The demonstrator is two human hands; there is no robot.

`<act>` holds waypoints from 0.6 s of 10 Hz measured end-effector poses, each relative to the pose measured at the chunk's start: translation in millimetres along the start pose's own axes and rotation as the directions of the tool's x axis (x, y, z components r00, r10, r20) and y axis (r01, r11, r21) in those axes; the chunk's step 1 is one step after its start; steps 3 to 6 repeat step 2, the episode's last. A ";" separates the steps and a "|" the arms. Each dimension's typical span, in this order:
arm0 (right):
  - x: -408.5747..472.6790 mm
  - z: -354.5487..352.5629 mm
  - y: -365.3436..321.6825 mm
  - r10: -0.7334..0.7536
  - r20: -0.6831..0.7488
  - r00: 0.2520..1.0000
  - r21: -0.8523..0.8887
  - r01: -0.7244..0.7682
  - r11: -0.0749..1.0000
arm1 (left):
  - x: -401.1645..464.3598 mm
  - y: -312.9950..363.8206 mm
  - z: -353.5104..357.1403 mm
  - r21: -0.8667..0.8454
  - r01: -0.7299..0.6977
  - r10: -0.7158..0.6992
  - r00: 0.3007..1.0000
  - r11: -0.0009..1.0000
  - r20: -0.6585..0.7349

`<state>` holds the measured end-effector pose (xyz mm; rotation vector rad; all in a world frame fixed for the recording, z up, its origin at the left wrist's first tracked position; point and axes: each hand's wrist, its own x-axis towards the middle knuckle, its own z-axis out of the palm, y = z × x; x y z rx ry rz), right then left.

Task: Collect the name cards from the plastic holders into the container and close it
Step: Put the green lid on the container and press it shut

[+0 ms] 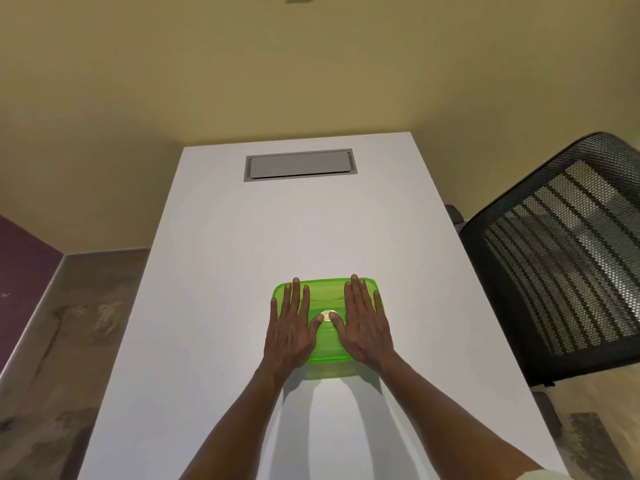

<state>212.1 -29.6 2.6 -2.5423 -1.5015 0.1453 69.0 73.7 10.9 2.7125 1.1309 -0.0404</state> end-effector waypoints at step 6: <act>2.6 -11.1 -2.0 0.002 -0.058 0.998 0.058 0.002 0.998 | -5.2 4.8 -13.7 -0.112 -0.006 -0.001 0.998 0.994 -0.060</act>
